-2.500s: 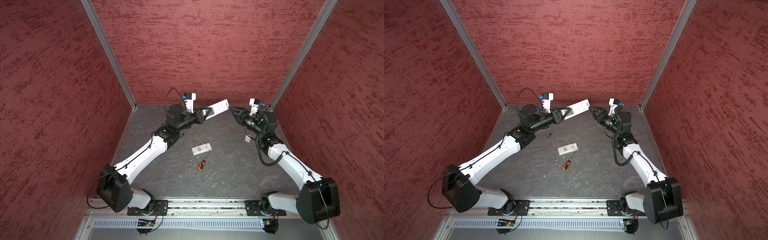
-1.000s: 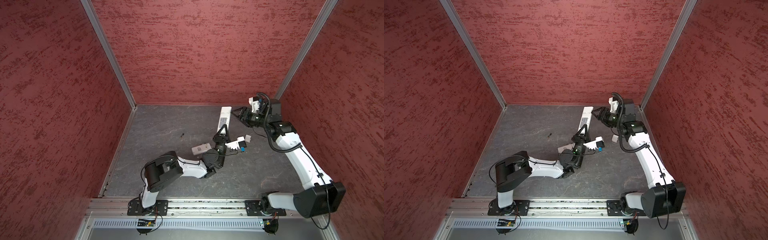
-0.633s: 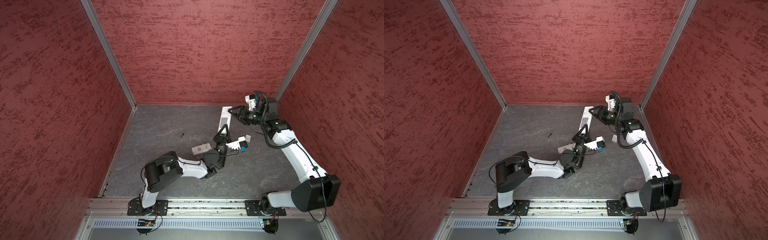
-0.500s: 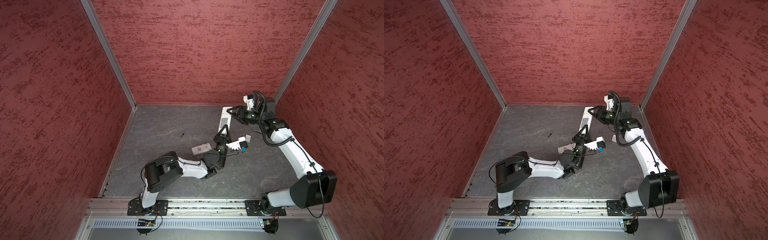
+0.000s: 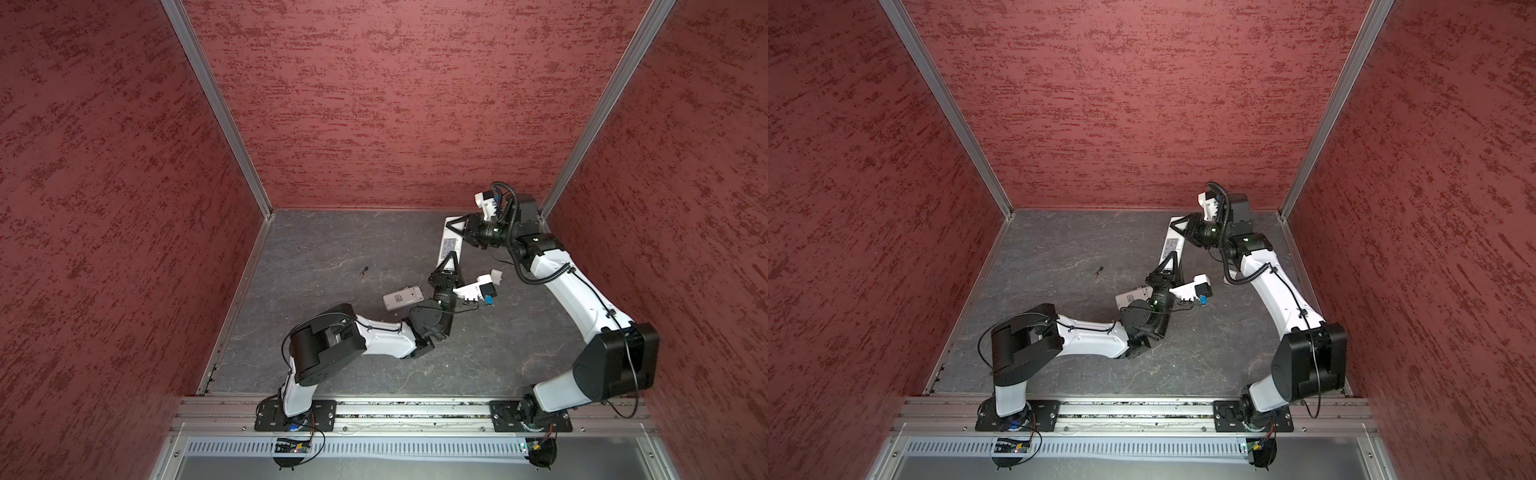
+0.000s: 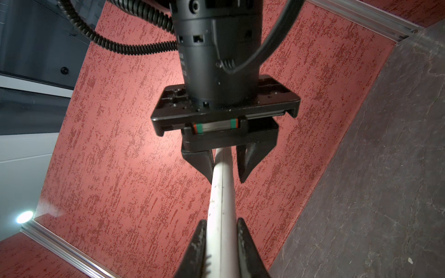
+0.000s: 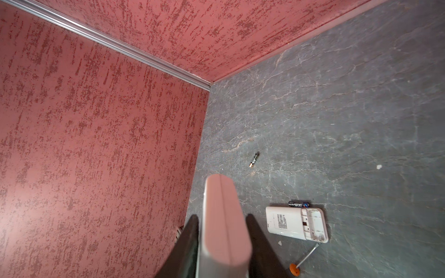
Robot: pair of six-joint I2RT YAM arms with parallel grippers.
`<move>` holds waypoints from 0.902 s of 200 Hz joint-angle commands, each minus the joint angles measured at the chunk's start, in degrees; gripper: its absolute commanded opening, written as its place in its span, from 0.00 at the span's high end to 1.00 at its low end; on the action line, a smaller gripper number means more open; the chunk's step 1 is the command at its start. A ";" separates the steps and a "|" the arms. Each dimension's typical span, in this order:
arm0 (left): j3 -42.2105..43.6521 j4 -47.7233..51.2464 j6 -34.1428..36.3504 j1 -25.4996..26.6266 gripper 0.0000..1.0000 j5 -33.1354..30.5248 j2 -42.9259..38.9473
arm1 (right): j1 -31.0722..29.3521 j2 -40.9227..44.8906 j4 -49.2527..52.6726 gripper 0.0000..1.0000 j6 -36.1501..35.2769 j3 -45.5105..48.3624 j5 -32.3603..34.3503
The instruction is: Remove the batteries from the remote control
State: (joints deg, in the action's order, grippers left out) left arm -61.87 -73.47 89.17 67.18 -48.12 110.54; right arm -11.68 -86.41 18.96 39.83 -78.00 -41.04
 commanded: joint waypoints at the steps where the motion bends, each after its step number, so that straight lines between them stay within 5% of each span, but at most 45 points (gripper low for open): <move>1: -2.37 -2.04 -1.40 -0.20 1.00 0.34 -0.48 | -0.62 -0.36 -1.45 0.79 -0.68 -1.57 -1.37; 65: -2.54 -1.52 -2.34 -0.91 1.00 -0.94 -0.85 | -0.62 0.65 -3.65 1.00 0.85 -0.60 -1.59; 116: -2.64 -1.63 -4.25 -0.64 0.46 -1.89 -1.70 | -0.62 2.29 -6.26 1.00 2.54 0.56 0.19; 141: -3.30 2.63 -10.26 0.56 0.40 -3.92 -3.70 | -0.53 2.19 -7.68 1.00 3.46 0.92 1.20; 180: -2.94 16.24 -28.84 3.65 0.39 -7.16 -9.75 | 0.63 1.22 -14.78 1.00 7.85 2.01 3.27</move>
State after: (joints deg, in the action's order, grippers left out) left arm -63.70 -65.04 74.59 68.66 -52.64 105.95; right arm -11.94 -86.04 12.27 45.39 -76.86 -40.62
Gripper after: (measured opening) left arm 0.612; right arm 0.199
